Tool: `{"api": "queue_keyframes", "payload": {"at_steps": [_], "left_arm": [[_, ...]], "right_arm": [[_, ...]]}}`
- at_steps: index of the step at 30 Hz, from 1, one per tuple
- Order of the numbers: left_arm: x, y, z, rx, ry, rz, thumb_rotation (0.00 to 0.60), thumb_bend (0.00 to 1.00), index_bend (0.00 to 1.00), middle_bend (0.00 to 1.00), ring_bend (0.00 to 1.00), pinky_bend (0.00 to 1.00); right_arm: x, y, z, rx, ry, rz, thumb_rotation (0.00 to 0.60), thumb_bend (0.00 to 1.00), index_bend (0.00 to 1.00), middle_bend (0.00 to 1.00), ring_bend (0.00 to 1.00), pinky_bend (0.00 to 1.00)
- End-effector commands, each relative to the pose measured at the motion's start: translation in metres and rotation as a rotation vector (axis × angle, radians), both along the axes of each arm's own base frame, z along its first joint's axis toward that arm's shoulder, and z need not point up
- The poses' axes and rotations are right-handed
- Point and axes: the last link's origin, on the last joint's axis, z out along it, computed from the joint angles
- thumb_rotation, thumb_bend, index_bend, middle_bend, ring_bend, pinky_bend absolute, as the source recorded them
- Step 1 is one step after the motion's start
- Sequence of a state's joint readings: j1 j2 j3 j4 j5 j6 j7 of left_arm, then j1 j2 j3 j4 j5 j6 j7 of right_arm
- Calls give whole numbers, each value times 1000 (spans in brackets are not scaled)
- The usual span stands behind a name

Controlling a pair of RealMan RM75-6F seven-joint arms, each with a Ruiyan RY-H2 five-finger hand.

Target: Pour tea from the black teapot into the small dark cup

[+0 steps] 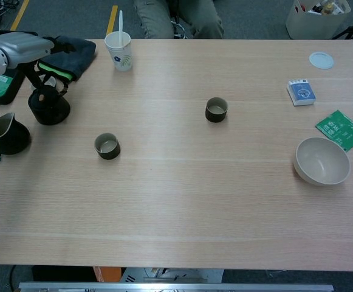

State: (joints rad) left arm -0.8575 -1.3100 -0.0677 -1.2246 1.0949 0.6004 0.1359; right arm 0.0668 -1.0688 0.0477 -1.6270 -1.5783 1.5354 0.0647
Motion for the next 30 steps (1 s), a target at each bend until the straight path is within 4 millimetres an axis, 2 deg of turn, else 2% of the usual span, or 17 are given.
{"api": "queue_keyframes", "payload": {"at_steps": [1,3,4,5,7,11,14,18,30], "left_arm": [[-9,-7,7,-3,-44,32,600,244,74,145,48,104],[-12,-8,12,-5,-50,46,593,244,130,198,110,104],[-14,-9,14,-5,-48,52,562,244,157,238,155,106],[-16,-10,16,-6,-44,62,518,244,174,264,181,107],[-20,-11,19,-7,-32,79,338,243,225,317,220,108],[-28,-13,25,10,-18,119,138,237,240,322,222,108],[-30,-13,26,30,-42,161,49,231,231,319,223,108],[-34,-12,28,54,-74,218,1,227,215,314,223,108],[-57,-18,23,79,-5,272,0,202,183,257,196,108]], "right_arm": [[1,1,0,0,1,1,600,209,263,294,206,309],[1,1,0,1,2,3,600,210,263,294,206,309],[2,1,0,1,2,3,600,210,263,294,206,309],[2,1,1,1,2,5,600,210,263,294,206,309],[3,1,0,3,3,8,600,210,263,294,206,309],[5,1,-1,9,2,13,600,209,263,294,206,309],[6,1,-1,10,2,17,600,210,263,295,206,309],[6,1,-2,14,2,20,600,210,263,295,206,309],[8,-1,-4,28,-2,25,600,210,263,296,206,309]]}}
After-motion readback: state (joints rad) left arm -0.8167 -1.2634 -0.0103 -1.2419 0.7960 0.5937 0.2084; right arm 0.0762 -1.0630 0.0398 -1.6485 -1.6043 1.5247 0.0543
